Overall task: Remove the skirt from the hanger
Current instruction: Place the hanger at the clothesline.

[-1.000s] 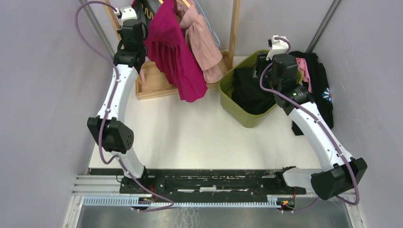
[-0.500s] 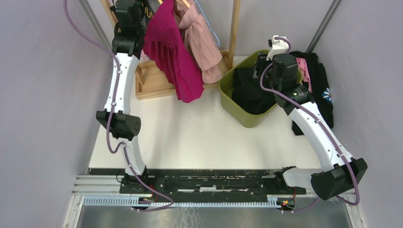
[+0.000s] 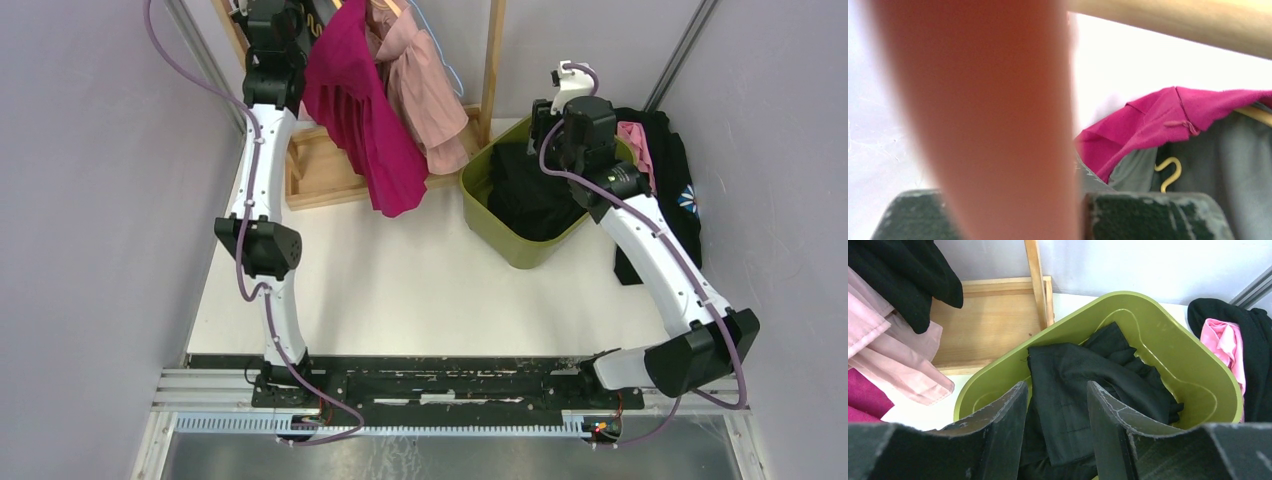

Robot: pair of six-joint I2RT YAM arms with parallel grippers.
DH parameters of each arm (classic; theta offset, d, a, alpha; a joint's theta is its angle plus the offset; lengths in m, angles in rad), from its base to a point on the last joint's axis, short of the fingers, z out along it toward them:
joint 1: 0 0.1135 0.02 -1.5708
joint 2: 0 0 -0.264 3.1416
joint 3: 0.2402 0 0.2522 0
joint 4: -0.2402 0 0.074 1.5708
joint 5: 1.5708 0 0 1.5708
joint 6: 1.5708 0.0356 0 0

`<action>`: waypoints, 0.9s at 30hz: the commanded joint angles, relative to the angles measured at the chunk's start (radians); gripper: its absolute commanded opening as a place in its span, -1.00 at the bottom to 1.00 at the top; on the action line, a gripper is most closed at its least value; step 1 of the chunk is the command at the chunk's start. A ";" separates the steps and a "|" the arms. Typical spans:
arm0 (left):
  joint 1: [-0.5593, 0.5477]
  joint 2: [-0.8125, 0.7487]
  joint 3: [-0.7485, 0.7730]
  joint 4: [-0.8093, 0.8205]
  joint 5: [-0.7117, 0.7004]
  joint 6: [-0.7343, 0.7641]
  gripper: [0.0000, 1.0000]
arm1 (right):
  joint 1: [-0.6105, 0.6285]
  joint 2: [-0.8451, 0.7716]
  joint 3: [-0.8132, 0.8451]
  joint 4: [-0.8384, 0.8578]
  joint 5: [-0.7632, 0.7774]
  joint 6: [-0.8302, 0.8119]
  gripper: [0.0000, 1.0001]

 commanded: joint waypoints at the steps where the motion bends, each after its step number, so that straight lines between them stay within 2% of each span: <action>1: 0.043 0.014 0.049 0.078 0.046 -0.041 -0.94 | 0.000 0.006 0.050 0.010 -0.011 -0.015 0.06; 8: 0.126 0.034 0.067 0.050 0.243 -0.139 -0.94 | 0.000 0.025 0.047 0.018 -0.029 0.001 0.05; 21: 0.163 0.116 0.072 -0.038 0.367 -0.132 -0.91 | -0.001 0.038 0.035 0.021 -0.035 -0.005 0.05; 22: 0.166 0.122 0.071 -0.051 0.373 -0.129 -0.89 | 0.000 0.035 0.031 0.021 -0.032 -0.007 0.04; 24: 0.174 0.129 0.072 -0.071 0.394 -0.126 -0.66 | 0.000 0.034 0.026 0.024 -0.030 -0.008 0.04; 27: 0.184 0.121 0.064 -0.096 0.409 -0.123 -0.43 | 0.000 0.042 0.026 0.027 -0.037 -0.003 0.04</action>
